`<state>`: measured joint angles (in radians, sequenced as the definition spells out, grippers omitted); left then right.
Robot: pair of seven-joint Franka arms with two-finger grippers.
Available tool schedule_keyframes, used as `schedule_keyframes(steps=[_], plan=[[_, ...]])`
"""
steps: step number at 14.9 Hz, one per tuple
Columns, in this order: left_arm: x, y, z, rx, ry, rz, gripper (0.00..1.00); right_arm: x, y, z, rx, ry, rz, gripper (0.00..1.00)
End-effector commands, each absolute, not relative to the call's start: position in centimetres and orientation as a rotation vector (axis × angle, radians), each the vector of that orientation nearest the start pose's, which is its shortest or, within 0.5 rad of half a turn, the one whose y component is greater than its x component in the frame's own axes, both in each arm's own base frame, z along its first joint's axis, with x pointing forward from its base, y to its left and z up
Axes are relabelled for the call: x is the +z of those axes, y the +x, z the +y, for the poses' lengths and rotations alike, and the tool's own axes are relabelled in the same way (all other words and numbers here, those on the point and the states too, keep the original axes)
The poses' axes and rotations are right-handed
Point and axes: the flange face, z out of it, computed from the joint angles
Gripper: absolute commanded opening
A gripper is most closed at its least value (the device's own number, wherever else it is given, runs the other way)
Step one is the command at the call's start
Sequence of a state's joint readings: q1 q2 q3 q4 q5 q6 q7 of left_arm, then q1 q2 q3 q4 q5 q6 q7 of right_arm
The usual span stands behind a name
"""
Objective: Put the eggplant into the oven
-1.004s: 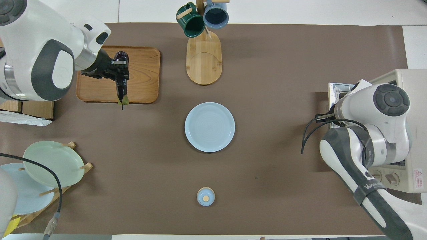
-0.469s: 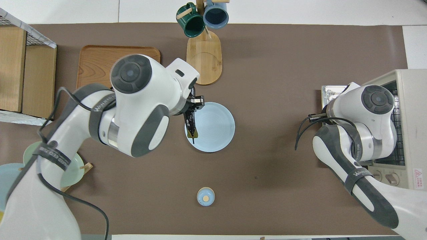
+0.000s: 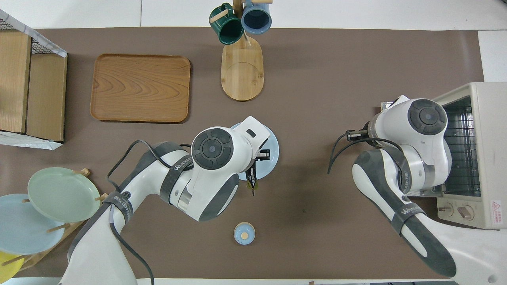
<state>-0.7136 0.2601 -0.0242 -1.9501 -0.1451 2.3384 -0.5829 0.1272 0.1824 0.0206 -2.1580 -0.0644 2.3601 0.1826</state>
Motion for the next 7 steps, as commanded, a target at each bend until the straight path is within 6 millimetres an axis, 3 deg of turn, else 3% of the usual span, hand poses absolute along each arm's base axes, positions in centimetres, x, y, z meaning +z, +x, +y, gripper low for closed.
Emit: schedule_keyframes(steps=[1,7], plan=[[33.6,45.1,-42.0,-0.072,-3.320,0.089,0.00,33.1,56.4,7.8,-0.001,-3.174,0.018,1.00],[32.7,45.8,-41.3,-0.065,-3.309,0.122,0.00,34.5,57.2,8.4,-0.029,-3.168,0.025,1.00]])
